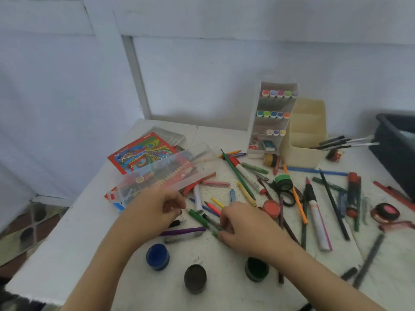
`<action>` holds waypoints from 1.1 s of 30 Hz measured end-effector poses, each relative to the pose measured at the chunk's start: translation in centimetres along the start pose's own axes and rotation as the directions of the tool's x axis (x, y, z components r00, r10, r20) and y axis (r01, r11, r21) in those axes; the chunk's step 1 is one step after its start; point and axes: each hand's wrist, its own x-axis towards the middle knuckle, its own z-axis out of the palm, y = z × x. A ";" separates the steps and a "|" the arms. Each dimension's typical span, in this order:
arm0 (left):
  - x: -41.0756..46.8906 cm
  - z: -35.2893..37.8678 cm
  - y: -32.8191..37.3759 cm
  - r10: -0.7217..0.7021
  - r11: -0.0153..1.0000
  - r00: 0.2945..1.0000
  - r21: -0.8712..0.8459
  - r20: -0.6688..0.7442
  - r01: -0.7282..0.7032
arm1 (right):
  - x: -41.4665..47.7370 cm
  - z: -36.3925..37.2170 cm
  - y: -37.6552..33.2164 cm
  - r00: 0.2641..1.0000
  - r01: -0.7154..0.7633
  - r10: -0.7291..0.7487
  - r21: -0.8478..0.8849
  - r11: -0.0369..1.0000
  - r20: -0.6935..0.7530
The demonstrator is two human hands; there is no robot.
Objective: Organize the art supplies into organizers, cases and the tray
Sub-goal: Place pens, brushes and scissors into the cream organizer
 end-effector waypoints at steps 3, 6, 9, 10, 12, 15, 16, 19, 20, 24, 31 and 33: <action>-0.8 -0.2 -0.7 -0.035 0.999 0.998 -0.028 -0.044 0.034 | 0.3 0.1 0.0 0.998 -0.049 0.049 0.017 0.999 0.038; -1.7 -0.6 -1.1 -0.063 0.996 0.997 -0.059 -0.052 0.060 | 0.7 0.1 0.1 0.994 -0.073 0.072 0.014 0.997 0.085; -2.1 -0.7 -0.9 -0.076 0.997 0.997 0.027 0.016 0.075 | 1.0 0.3 0.2 0.989 -0.078 0.082 -0.034 0.996 0.121; -2.2 -0.5 -0.8 -0.087 0.994 0.996 0.068 0.030 0.085 | 1.0 0.3 0.2 0.988 -0.079 0.084 -0.039 0.996 0.128; -2.2 0.1 -0.3 -0.104 0.981 0.994 0.166 0.030 0.097 | 1.0 0.1 0.3 0.988 -0.071 0.075 -0.032 0.997 0.138; -1.8 1.2 0.6 -0.072 0.945 0.997 0.323 0.035 0.057 | 0.6 -0.2 0.6 0.990 -0.057 0.054 0.026 0.998 0.132; -1.7 1.5 0.8 -0.068 0.928 0.997 0.369 0.047 0.046 | 0.4 -0.3 0.8 0.992 -0.054 0.048 0.047 0.997 0.117; -1.2 2.0 1.1 -0.088 0.873 0.993 0.487 0.080 0.039 | 0.0 -0.8 1.9 0.999 -0.040 0.035 0.110 0.993 0.041; -1.1 2.1 1.3 -0.103 0.856 0.990 0.515 0.099 0.038 | -0.1 -0.9 2.2 0.999 -0.034 0.033 0.140 0.990 0.014; -0.9 2.3 2.2 -0.124 0.805 0.977 0.593 0.176 -0.005 | -0.9 -1.6 3.1 0.994 -0.006 0.030 0.226 0.974 -0.101; -0.9 1.2 3.6 0.138 0.950 0.990 0.288 -0.034 -0.123 | -2.4 -2.2 3.5 0.977 -0.038 0.117 0.392 0.919 -0.179; -1.0 0.5 4.5 0.243 0.964 0.960 0.140 -0.135 -0.225 | -2.5 -2.2 3.3 0.972 -0.096 0.191 0.513 0.853 -0.136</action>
